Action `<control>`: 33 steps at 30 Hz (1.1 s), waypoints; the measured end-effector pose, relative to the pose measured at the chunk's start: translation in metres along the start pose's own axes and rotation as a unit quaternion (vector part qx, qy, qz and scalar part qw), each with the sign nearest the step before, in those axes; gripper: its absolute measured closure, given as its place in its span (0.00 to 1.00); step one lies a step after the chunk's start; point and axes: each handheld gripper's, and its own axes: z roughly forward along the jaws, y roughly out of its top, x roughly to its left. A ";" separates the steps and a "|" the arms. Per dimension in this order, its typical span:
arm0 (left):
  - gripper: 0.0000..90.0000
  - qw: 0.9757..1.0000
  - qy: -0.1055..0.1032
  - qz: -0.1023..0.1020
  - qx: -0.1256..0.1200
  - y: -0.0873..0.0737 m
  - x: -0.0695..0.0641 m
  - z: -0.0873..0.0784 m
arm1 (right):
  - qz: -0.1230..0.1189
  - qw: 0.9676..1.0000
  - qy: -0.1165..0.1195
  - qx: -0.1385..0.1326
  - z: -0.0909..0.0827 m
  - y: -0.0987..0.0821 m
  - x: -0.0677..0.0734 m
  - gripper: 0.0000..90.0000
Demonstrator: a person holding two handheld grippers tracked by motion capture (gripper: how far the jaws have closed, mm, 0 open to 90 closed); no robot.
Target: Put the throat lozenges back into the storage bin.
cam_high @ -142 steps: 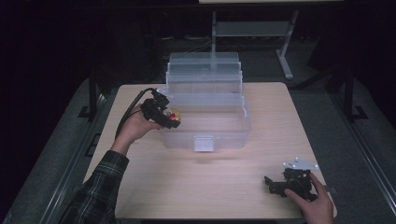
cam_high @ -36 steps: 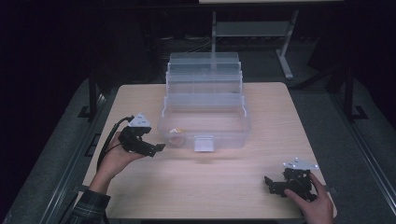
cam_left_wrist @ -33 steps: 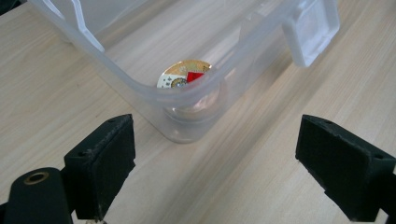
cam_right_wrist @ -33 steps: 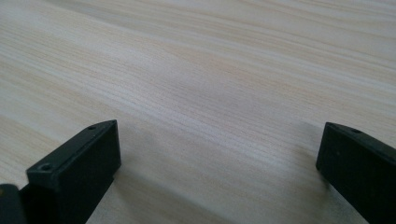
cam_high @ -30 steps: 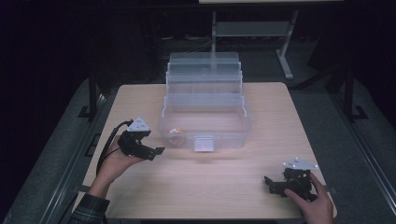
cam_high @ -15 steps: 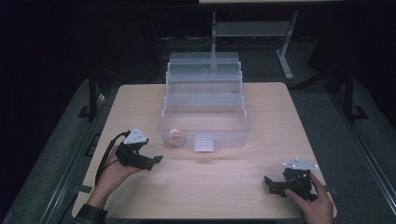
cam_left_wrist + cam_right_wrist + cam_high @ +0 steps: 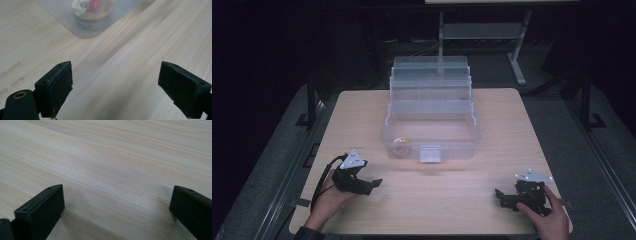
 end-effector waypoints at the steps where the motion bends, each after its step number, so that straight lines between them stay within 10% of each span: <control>1: 0.13 1.000 -0.001 0.000 0.001 -0.002 -0.001 0.000 | 0.000 1.000 0.000 0.000 0.000 0.000 0.000 0.00; 23: 0.12 0.999 0.003 -0.019 0.036 -0.043 -0.009 0.000 | 0.000 1.000 0.000 0.000 0.000 0.000 0.000 0.00; 33: 0.12 1.000 0.007 -0.012 -0.001 -0.055 -0.010 -0.002 | 0.000 1.000 0.000 0.000 0.000 0.000 0.000 0.00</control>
